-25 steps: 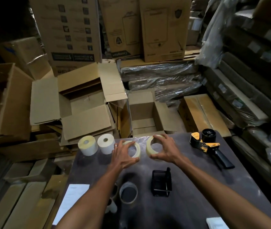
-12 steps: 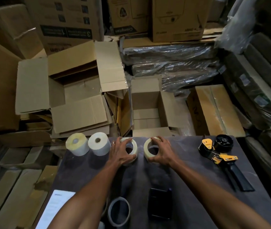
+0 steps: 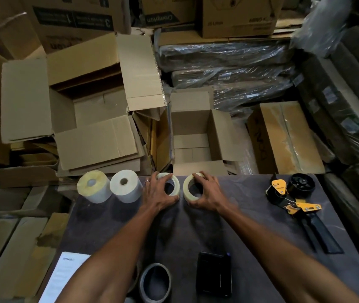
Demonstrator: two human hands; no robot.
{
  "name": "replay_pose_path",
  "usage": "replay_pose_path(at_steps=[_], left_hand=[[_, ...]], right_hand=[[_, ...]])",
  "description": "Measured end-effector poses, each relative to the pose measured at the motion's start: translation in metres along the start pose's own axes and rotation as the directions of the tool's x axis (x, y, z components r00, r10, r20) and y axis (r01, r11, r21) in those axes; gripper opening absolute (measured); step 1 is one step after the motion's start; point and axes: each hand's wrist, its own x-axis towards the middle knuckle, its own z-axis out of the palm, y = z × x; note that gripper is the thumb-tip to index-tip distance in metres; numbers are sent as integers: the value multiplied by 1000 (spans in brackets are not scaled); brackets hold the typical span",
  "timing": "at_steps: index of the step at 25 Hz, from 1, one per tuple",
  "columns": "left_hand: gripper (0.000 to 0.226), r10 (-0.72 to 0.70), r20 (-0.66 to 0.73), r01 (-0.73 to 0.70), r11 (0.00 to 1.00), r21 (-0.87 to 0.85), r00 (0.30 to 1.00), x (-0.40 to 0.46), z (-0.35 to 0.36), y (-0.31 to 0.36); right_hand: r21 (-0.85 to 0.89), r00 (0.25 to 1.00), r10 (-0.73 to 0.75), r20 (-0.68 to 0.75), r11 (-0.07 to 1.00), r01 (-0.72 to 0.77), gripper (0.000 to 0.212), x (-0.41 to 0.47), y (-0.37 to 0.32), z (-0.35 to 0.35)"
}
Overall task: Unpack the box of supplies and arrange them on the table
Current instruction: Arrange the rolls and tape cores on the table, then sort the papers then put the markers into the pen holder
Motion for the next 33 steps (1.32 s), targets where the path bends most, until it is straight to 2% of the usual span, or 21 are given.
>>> replay_pose_path(at_steps=[8,13,16,18,22,33], left_hand=[[88,2,5,-2,1000,-8,1000,-2,1,-2],[107,-8,27,8,1000,6,1000,-14,-5,5],[100,14,-18,-14,1000,20,1000,-31,-8,9],[90,37,-53,-38,999,-14,998,-46,-10,12],[66,121,-151,-130,990,-57,981,-86,-18,17],[45,275,-330,-365,896,-253,903,-250,-10,53]], right_hand=[[1,999,32,14,999,-32,107,5,-1,4],[-54,998,41,45,998,-39,111,2,-3,6],[-48,1000,24,13,999,-23,115,-9,-6,5],[-26,999,9,-48,1000,-10,105,-24,-9,0],[17,985,-28,-172,999,31,69,-70,-10,-12],[65,915,61,-399,997,-39,50,-277,30,-16]])
